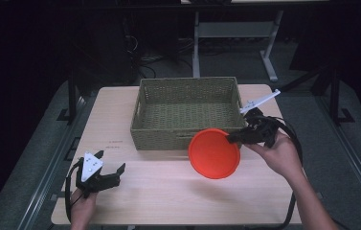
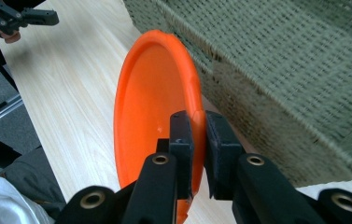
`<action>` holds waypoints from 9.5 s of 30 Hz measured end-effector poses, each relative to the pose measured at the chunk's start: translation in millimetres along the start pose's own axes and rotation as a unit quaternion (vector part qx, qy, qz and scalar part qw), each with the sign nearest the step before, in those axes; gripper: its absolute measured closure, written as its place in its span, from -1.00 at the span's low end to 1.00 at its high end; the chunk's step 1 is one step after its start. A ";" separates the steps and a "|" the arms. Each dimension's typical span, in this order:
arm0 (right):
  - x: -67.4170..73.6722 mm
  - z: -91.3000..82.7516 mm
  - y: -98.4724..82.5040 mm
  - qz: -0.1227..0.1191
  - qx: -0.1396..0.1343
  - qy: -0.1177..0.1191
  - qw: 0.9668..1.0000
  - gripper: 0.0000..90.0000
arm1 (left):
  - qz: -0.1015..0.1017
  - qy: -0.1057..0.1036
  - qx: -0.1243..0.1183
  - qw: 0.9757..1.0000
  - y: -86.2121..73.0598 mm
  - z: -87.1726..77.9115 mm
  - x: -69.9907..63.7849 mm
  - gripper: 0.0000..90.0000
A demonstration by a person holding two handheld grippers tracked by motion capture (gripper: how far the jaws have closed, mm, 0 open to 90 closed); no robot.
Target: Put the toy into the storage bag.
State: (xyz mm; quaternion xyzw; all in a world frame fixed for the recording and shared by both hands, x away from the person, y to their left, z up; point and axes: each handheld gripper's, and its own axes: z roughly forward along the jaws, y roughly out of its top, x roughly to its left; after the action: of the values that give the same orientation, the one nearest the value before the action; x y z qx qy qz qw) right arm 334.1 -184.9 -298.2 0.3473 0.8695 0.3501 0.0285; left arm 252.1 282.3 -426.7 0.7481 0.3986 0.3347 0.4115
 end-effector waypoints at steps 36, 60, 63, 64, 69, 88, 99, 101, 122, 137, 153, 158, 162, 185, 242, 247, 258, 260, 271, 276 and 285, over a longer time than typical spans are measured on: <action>-0.5 -39.8 87.5 -0.049 0.027 -0.065 0.996 0.82 | -0.003 0.004 0.001 1.000 -0.9 -1.9 1.8 -0.72; -26.8 -32.3 139.4 -0.039 0.034 -0.092 0.994 0.82 | -0.001 0.007 0.000 1.000 -0.5 -2.4 3.0 -0.72; -31.8 -30.1 143.5 -0.035 0.032 -0.098 0.994 0.82 | 0.000 0.008 0.001 1.000 -0.8 -2.8 3.4 -0.71; -33.2 -29.9 144.5 -0.035 0.031 -0.098 0.994 0.82 | -0.004 0.007 0.000 1.000 -1.0 -2.7 2.9 -0.72; -44.7 -26.6 150.2 -0.023 0.017 -0.102 0.994 0.82 | 0.000 0.007 0.000 1.000 -0.3 -2.3 1.9 -0.72; -76.7 -6.1 160.5 0.004 0.011 -0.118 0.993 0.82 | 0.002 0.002 -0.005 1.000 0.3 -1.6 0.8 -0.72; -96.1 15.1 148.3 0.034 0.011 -0.120 0.992 0.82 | 0.001 0.002 -0.004 1.000 0.6 -0.6 -0.1 -0.72; -100.8 24.5 144.9 0.041 0.022 -0.125 0.991 0.82 | -0.001 0.001 -0.005 1.000 0.6 -0.1 -0.5 -0.72; -116.6 80.4 125.1 0.074 0.051 -0.098 0.991 0.82 | -0.002 0.002 -0.005 1.000 0.2 -1.2 0.4 -0.71; -121.0 105.6 108.4 0.094 0.064 -0.077 0.991 0.82 | 0.000 0.000 -0.003 1.000 0.5 -1.1 -0.5 -0.72; -121.1 116.0 107.9 0.101 0.065 -0.052 0.991 0.82 | 0.001 0.000 -0.002 1.000 0.6 -1.4 0.1 -0.71; -123.7 121.7 102.4 0.108 0.070 -0.057 0.990 0.82 | 0.001 0.000 -0.003 1.000 0.4 -1.3 0.4 -0.72; -129.6 121.9 94.5 0.123 0.071 -0.060 0.988 0.82 | 0.001 -0.001 -0.002 1.000 0.6 -0.6 -0.3 -0.71; -132.2 133.7 82.8 0.112 0.131 -0.122 0.977 0.77 | 0.003 -0.001 -0.002 1.000 0.9 -0.2 -0.2 -0.72; -117.5 107.1 80.5 0.100 0.106 -0.103 0.984 0.35 | 0.003 0.002 0.000 1.000 0.3 -2.0 -0.4 -0.72; -115.0 102.2 75.7 0.101 0.094 -0.096 0.986 0.28 | 0.004 -0.001 -0.001 1.000 0.3 -2.3 -1.4 -0.72; -112.0 88.4 71.7 0.109 0.076 -0.090 0.987 0.13 | 0.000 0.000 -0.003 1.000 0.7 -2.1 -2.5 -0.72; -109.8 87.5 71.9 0.106 0.077 -0.090 0.987 0.12 | 0.001 -0.001 -0.002 1.000 0.6 -2.1 -2.2 -0.72; -96.9 76.7 75.7 0.095 0.070 -0.081 0.990 0.05 | 0.003 -0.001 -0.002 1.000 0.7 -2.4 -3.0 -0.72; -96.8 73.8 74.7 0.098 0.072 -0.085 0.989 0.00 | 0.004 0.000 -0.001 1.000 0.9 -2.8 -3.0 -0.72; -91.9 64.1 74.1 0.098 0.068 -0.084 0.989 -0.10 | 0.005 0.000 0.000 1.000 0.8 -3.1 -3.5 -0.72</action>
State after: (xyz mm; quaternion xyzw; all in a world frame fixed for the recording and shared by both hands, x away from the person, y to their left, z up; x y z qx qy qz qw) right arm 465.7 -166.4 -317.7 0.4604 0.8474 0.2607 0.0429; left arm 248.2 280.1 -425.2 0.7497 0.3951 0.3372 0.4101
